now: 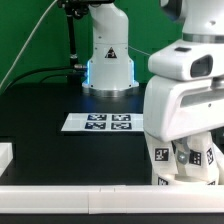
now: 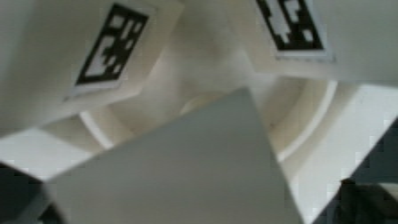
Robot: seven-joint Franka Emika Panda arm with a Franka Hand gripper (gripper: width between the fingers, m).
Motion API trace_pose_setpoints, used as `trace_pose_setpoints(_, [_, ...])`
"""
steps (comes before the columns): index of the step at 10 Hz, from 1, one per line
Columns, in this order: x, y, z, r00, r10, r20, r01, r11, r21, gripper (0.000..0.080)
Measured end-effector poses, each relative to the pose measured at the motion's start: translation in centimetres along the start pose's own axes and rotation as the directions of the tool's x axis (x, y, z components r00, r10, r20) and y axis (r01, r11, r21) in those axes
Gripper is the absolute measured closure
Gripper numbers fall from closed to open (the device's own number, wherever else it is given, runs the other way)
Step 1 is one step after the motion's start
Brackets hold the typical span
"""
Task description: Assemble stool
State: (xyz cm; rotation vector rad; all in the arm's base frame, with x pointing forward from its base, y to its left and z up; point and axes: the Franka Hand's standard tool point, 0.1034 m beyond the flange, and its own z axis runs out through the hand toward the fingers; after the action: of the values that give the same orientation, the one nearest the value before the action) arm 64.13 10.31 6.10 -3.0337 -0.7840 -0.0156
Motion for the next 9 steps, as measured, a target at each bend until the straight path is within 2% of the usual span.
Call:
trace_pose_setpoints(1, [-0.42, -0.04, 1.28, 1.000, 0.008, -0.003, -0.008, 1.000, -0.008, 0.0150])
trace_pose_setpoints(3, [-0.54, 0.08, 1.43, 0.999, 0.030, -0.013, -0.031, 0.999, -0.014, 0.0179])
trace_pose_setpoints(5, [-0.60, 0.19, 1.47, 0.998, 0.068, -0.012, -0.069, 0.998, -0.013, 0.0451])
trace_pose_setpoints(9, [-0.60, 0.19, 1.47, 0.934, 0.358, -0.016, -0.358, 0.934, -0.008, 0.0466])
